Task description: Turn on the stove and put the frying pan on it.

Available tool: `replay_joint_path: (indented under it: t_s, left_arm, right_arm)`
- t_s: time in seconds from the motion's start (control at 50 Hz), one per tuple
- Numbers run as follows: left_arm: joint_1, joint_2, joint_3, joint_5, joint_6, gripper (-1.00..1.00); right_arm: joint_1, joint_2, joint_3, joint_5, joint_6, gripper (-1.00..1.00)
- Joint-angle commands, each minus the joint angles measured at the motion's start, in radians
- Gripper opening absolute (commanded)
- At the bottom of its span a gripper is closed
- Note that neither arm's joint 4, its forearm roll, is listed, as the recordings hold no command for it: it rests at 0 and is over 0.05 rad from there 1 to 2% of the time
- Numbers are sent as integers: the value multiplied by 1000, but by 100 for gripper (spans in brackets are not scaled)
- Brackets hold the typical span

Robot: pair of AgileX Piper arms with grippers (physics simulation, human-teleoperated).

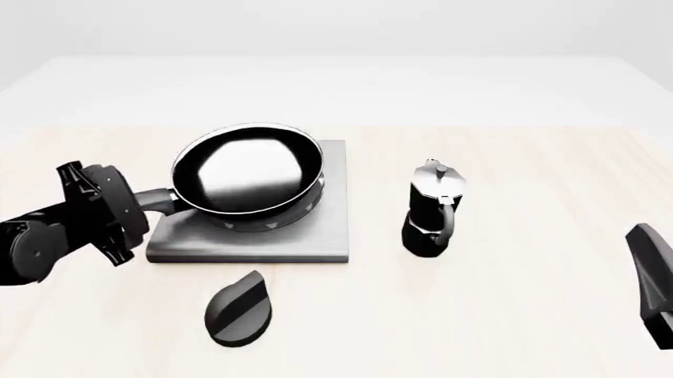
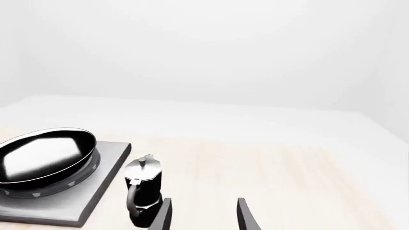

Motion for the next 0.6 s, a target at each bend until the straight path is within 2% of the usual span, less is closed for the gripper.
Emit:
replay_joint_path:
  t_s: [0.02, 0.44, 0.6]
  left_arm:
    - [-27, -45, 15, 20, 0, 100]
    - [-95, -158, 66, 67, -10, 100]
    - [-130, -239, 67, 124, -29, 100]
  right_arm:
    - [-2, 0, 1, 0, 1, 100]
    - [0, 0, -16, 10, -2, 100]
    - [4, 0, -27, 21, -5, 100]
